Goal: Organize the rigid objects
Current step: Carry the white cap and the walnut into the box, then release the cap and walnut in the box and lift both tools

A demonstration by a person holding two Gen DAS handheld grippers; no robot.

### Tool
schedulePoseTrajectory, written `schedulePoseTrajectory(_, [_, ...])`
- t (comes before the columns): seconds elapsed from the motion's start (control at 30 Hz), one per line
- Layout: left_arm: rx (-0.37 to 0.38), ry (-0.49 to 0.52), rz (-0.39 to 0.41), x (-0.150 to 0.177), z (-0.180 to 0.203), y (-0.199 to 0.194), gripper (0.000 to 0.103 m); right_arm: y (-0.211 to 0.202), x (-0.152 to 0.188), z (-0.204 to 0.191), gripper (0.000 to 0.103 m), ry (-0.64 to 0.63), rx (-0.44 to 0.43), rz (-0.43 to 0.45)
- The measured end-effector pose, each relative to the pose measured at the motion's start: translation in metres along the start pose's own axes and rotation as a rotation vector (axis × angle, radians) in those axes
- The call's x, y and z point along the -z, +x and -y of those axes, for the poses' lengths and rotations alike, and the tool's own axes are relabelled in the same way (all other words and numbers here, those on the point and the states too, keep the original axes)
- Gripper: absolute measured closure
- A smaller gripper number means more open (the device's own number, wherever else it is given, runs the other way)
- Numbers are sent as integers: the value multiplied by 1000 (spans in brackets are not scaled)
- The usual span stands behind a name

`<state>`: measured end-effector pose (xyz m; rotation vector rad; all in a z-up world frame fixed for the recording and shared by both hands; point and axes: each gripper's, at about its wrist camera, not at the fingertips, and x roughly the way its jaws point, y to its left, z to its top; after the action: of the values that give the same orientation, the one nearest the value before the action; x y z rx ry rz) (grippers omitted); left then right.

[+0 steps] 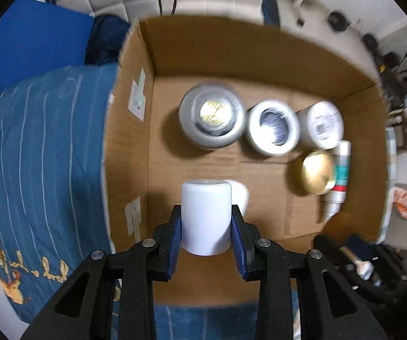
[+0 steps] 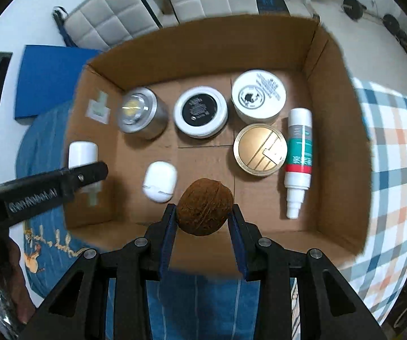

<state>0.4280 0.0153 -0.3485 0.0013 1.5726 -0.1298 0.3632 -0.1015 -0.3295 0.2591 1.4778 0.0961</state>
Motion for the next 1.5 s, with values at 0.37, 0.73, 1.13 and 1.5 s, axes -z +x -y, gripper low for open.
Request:
schedulePoseTrajectory(0.37, [-23,-18,-101,-10,-11,57,74,68,-21,8,64,5,47,-142])
schedulePoseTrajectory(0.73, [-24,0,-85,-10,-4,59,73,88,-23,0,64,-15,53,-136])
schedulePoseTrajectory(1.13, [-6,-4,-10,0,0,32,56,84,-18,11,63,1,61,-141])
schedulePoseTrajectory(1.5, [-61,19,89,20,10,-1,8,49,-8,24,14,0,123,-52])
